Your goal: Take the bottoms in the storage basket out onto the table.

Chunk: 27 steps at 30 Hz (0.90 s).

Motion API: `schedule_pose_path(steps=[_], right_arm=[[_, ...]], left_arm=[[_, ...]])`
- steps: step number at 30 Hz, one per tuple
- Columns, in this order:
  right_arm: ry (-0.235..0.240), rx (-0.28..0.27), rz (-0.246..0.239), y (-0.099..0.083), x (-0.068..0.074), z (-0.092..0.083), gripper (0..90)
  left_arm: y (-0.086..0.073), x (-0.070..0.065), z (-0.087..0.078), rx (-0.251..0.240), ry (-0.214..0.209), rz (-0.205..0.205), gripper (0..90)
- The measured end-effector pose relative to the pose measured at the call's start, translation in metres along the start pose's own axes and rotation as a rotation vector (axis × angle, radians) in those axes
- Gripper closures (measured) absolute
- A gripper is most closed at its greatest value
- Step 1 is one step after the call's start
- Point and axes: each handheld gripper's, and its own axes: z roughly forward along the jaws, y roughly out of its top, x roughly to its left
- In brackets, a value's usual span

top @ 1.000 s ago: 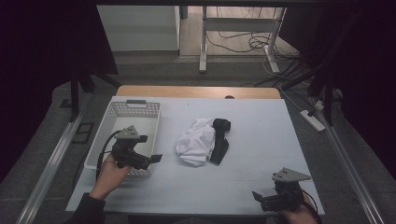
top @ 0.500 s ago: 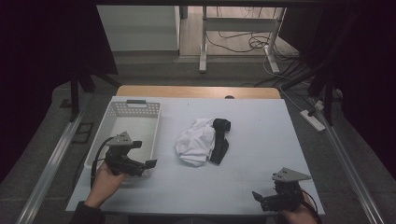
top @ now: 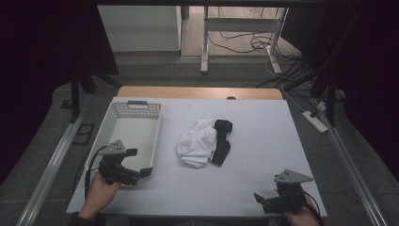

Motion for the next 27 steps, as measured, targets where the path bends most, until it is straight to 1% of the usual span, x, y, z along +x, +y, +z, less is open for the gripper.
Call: schedule_pose_path(steps=[5, 9, 16, 22, 27], right_arm=[[-0.001, 0.001, 0.002, 0.0, 0.0, 0.0, 0.0], [-0.002, 0.001, 0.004, 0.0, 0.0, 0.0, 0.0], [-0.004, 0.003, 0.003, 0.0, 0.0, 0.0, 0.0], [-0.005, 0.003, 0.003, 0.0, 0.0, 0.001, 0.0], [-0.008, 0.008, -0.001, 0.0, 0.0, 0.0, 0.0]], left_arm=[[-0.008, -0.003, -0.005, -0.007, 0.01, -0.003, 0.0], [-0.015, -0.004, -0.01, -0.015, 0.015, -0.019, 0.0], [-0.027, -0.006, -0.019, -0.016, 0.033, -0.031, 0.0], [-0.037, -0.01, -0.027, -0.015, 0.063, -0.039, 0.0], [-0.046, -0.013, -0.032, -0.012, 0.078, -0.044, 0.0]])
